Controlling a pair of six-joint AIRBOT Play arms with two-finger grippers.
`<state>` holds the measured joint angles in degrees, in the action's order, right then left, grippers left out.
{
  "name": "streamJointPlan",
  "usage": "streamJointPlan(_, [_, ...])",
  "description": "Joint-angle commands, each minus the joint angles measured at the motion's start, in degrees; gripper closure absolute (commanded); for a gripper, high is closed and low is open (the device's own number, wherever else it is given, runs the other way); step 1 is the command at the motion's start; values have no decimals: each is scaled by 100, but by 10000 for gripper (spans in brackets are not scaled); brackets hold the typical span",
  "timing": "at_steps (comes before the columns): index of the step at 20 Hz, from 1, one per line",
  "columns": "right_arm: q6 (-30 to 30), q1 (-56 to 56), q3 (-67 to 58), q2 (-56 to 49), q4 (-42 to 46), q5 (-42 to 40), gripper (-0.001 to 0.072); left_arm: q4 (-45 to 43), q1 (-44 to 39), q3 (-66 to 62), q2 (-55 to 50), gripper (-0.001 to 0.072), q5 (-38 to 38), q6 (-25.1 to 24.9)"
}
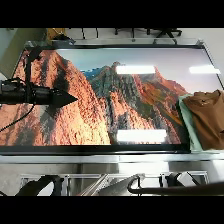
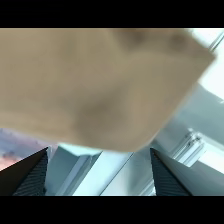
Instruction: Fold the shirts.
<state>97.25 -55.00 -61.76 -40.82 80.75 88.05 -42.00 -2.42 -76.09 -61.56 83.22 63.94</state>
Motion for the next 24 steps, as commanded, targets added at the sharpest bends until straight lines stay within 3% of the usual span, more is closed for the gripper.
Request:
streamJointPlan(1, [-103,31,-63,173,-719,378,18,0,-48,0,-48,695,-142,-13])
streamJointPlan(4, [-142,33,-424,372,-1773,96,31,2,0,-35,-48,696,-345,-61])
streamJointPlan(5, [-245,33,-553,393,-2317,-57,187,7,61,-144,-48,695,-321,-44])
streamJointPlan(6, [-476,33,-614,404,-3021,-164,477,15,142,-328,-48,695,-240,-33])
streamJointPlan(7, [-597,83,-610,431,-3814,-291,617,15,219,-507,-37,695,-192,28])
streamJointPlan(8, [-623,243,-610,463,-4310,-463,625,13,289,-616,28,695,-225,61])
streamJointPlan(9, [-763,529,-610,553,-4531,-691,688,-7,330,-610,140,695,-271,61])
streamJointPlan(13, [-942,2135,-35,1263,-4118,-1471,687,0,181,450,787,695,-588,59])
streamJointPlan(17, [-1169,3480,1088,2079,-3786,-1685,687,-13,-319,2024,1556,695,-992,59])
streamJointPlan(24, [-1860,4319,2151,2385,-3786,-1790,687,-39,-509,3071,2288,695,-1287,63])
